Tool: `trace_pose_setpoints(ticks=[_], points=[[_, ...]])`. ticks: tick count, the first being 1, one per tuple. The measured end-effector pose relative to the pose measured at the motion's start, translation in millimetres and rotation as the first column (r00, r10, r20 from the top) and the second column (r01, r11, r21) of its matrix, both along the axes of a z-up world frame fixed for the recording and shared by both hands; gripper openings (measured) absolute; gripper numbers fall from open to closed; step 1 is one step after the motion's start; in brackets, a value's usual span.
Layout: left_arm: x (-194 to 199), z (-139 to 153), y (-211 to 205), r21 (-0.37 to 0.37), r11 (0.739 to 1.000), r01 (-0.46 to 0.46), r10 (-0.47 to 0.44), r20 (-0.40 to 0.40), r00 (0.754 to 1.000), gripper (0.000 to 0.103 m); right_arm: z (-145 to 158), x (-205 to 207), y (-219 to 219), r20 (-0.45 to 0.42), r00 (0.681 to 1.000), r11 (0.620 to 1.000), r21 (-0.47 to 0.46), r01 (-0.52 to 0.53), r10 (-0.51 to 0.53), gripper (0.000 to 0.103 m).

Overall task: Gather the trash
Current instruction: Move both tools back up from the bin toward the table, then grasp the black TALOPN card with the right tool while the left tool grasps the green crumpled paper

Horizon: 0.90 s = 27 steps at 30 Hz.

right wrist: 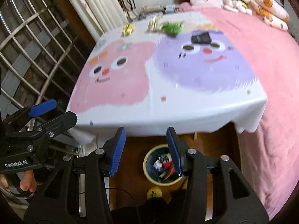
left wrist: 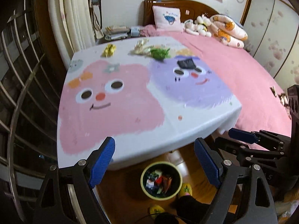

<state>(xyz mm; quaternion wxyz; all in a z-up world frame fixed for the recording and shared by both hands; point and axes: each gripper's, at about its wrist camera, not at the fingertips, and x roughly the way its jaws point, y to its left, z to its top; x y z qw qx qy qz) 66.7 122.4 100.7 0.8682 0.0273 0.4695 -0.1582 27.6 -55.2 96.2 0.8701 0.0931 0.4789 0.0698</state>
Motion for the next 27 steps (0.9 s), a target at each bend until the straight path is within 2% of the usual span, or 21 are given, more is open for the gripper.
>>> trace_pose_setpoints(ticks=[6,11,16,21,27], points=[[36.6,26.8,-12.8,0.004,1.000,0.016,-0.016,0.058,0.998,0.088,22.0,28.3,-15.0,0.057,0.998,0.999,-0.035,0.011,-0.009,0.042],[80.3,31.1,-25.9,0.007,1.000,-0.003,0.002,0.076,0.997,0.088,29.5,72.6,-42.0,0.086,0.996,0.999,-0.048,0.019,-0.015,0.043],[138.7,20.6,-45.4,0.018,0.998,-0.058,0.057,0.075,0.996,0.088,19.2,140.2,-70.9,0.088,0.996,0.998,-0.055,-0.010,0.015,0.043],[206.3,4.3,-71.9,0.021,0.992,-0.123,0.122,0.037,0.992,0.088,0.6,211.9,-99.9,0.050,0.996,0.996,-0.058,-0.065,0.068,0.043],[282.3,-20.8,-110.1,0.033,0.984,-0.176,0.176,0.000,0.984,0.088,-25.2,299.3,-132.0,0.028,0.979,0.973,-0.117,-0.197,0.202,0.053]])
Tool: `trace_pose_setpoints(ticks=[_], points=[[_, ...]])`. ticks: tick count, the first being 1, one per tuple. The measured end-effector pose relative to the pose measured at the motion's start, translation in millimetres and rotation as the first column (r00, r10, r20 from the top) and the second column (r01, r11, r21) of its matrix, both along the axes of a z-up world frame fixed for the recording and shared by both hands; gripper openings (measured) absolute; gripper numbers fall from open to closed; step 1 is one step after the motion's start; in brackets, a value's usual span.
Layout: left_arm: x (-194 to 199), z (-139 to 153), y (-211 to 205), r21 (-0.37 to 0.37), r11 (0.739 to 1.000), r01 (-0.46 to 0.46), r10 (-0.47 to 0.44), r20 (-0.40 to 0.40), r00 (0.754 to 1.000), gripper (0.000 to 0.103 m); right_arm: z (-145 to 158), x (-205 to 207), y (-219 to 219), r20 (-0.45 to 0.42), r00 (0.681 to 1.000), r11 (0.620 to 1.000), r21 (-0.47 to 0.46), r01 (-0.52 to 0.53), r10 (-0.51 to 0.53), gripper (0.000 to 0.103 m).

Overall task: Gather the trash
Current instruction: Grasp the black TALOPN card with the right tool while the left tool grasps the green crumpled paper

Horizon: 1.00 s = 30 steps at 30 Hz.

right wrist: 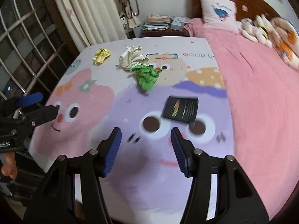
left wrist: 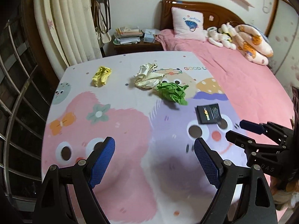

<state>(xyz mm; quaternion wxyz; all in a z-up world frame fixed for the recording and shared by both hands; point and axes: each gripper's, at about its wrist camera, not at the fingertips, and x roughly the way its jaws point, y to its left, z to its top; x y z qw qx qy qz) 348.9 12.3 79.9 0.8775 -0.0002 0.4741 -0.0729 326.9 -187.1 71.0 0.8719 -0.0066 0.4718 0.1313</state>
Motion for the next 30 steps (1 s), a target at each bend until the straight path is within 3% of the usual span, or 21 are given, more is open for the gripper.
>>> trace_pose_setpoints(ticks=[2,6,13,20,30], points=[[22.7,-8.9,-11.8,-0.008,1.000,-0.010,0.009,-0.016,1.000,0.088,-9.6,24.1,-6.5,-0.003,0.998,0.998,-0.022,-0.056,0.056,0.061],[58.1,-27.4,-31.9,0.002,1.000,-0.015,0.015,-0.048,0.999,0.088,-31.8,68.2,-14.0,-0.002,0.980,0.975,-0.109,-0.196,0.197,0.066],[99.0,-54.3,-44.6,0.008,0.999,-0.054,0.054,-0.100,0.993,0.088,-81.8,122.9,-21.2,-0.082,0.911,0.896,-0.163,-0.412,0.404,0.069],[115.2,-72.6,-46.3,0.024,0.996,-0.083,0.085,-0.134,0.987,0.088,-111.6,134.7,-19.0,-0.159,0.819,0.812,-0.123,-0.571,0.552,0.070],[131.4,-84.5,-55.5,0.022,0.997,-0.080,0.083,-0.160,0.984,0.088,-127.5,131.8,-13.0,-0.169,0.711,0.698,-0.140,-0.703,0.682,0.072]])
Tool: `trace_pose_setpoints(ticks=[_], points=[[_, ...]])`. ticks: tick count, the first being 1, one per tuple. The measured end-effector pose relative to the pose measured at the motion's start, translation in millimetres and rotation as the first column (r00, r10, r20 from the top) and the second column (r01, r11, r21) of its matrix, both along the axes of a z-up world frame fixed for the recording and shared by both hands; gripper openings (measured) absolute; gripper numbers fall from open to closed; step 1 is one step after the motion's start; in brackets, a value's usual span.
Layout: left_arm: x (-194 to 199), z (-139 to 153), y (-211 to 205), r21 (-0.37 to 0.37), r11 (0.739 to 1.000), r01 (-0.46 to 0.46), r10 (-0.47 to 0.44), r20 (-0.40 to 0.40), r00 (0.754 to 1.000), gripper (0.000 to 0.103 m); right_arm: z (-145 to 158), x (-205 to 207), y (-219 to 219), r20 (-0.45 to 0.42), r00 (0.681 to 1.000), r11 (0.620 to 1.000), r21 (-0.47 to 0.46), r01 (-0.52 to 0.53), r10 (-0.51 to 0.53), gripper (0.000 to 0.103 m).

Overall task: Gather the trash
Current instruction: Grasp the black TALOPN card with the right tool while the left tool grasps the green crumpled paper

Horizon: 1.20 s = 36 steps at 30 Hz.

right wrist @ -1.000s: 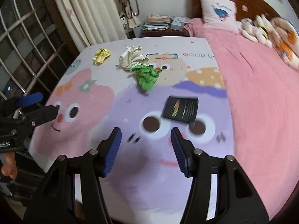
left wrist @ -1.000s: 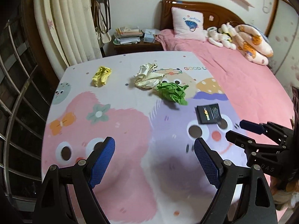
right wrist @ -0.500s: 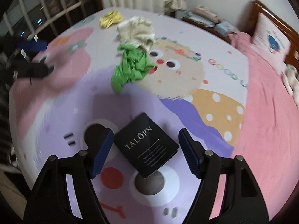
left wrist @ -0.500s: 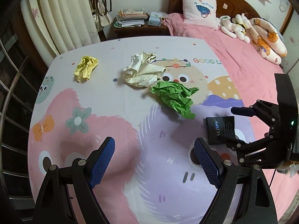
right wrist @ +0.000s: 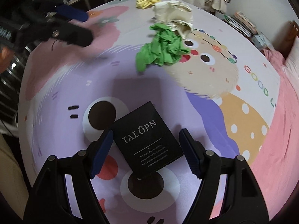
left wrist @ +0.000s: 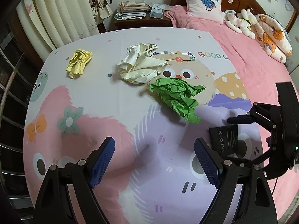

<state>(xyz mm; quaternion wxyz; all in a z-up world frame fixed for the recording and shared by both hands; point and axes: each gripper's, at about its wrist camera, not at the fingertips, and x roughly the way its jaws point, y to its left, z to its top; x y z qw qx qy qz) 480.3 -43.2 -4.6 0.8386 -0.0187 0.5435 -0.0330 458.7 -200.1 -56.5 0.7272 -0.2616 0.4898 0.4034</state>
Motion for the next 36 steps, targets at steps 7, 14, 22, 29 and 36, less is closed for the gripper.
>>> trace_pose_setpoints(ticks=[7,14,22,29,36], points=[[11.2,-1.8,-4.5,-0.009,1.000,0.003,-0.003,0.000,1.000,0.088,-8.7,-6.3,7.6,0.021,0.994,0.993,-0.047,-0.105,0.106,0.081],[21.2,-4.3,-8.7,-0.030,1.000,0.002,-0.002,-0.002,1.000,0.088,-7.4,5.8,12.3,0.037,0.998,0.998,-0.039,-0.041,0.042,0.060],[44.0,2.2,-17.1,-0.061,0.998,-0.035,0.036,0.022,0.999,0.088,-2.2,31.7,-4.0,0.065,0.987,0.989,-0.018,0.146,-0.145,0.055],[85.1,-15.9,-30.1,-0.122,0.989,-0.087,0.080,-0.058,0.995,0.088,2.2,60.1,-22.4,0.076,0.924,0.927,0.027,0.374,-0.375,0.055],[112.8,-39.8,-27.3,-0.182,0.958,-0.222,0.200,-0.132,0.971,0.085,2.2,60.3,-24.0,0.068,0.880,0.883,0.064,0.466,-0.470,0.055]])
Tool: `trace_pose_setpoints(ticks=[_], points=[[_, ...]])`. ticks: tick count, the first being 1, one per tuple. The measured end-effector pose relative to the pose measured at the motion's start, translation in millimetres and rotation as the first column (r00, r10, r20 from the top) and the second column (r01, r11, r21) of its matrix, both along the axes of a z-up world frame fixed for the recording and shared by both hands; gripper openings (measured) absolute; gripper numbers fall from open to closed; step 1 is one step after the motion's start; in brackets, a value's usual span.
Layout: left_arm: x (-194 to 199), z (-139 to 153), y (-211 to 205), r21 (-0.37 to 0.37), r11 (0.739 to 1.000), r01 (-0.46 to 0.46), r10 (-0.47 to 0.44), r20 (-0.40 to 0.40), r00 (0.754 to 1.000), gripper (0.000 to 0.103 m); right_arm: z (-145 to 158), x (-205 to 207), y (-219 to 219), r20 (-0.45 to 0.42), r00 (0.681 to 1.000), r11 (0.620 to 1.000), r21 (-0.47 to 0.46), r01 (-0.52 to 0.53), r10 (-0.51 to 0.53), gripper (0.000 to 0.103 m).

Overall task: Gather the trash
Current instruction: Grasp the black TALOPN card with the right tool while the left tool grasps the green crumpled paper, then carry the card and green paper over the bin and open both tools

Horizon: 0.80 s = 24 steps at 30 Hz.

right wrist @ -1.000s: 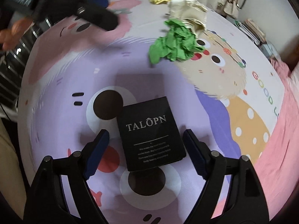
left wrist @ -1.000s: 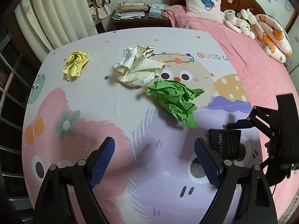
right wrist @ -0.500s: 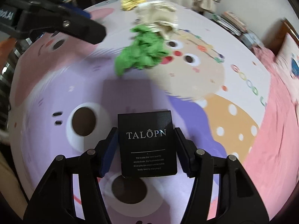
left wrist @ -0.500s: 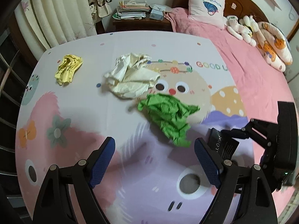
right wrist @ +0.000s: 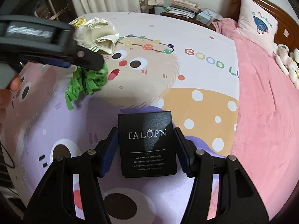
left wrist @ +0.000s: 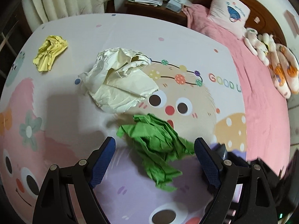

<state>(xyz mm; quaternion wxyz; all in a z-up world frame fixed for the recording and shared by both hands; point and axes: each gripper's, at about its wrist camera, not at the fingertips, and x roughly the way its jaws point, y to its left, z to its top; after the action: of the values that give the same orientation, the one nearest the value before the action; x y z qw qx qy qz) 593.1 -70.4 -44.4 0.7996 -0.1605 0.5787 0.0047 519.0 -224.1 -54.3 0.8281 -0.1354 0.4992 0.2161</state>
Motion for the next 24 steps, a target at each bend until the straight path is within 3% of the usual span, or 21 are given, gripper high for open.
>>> trace_pose_setpoints(ticks=[2,4,8,17,24], points=[[4.4,-6.0,-2.8,-0.002,1.000,-0.008,0.008,-0.008,1.000,0.068,2.2,-3.9,-2.4,0.004,1.000,1.000,0.005,0.016,-0.016,0.055],[7.5,-13.6,-6.6,-0.016,1.000,-0.003,0.003,-0.025,1.000,0.061,3.2,-6.0,-2.8,0.002,1.000,0.999,0.008,0.031,-0.031,0.055],[4.2,-13.8,-14.9,-0.012,1.000,0.016,-0.016,0.014,1.000,0.045,5.9,-11.9,-5.1,-0.004,0.998,0.998,0.013,0.056,-0.056,0.055],[-24.9,4.2,-19.8,0.080,0.992,0.100,-0.106,0.080,0.991,0.039,14.5,-30.0,-4.6,-0.025,0.995,0.994,0.041,0.101,-0.100,0.054],[-86.1,28.5,1.4,0.136,0.978,0.159,-0.173,0.098,0.980,0.039,33.6,-68.2,9.1,-0.029,0.991,0.988,0.079,0.130,-0.128,0.054]])
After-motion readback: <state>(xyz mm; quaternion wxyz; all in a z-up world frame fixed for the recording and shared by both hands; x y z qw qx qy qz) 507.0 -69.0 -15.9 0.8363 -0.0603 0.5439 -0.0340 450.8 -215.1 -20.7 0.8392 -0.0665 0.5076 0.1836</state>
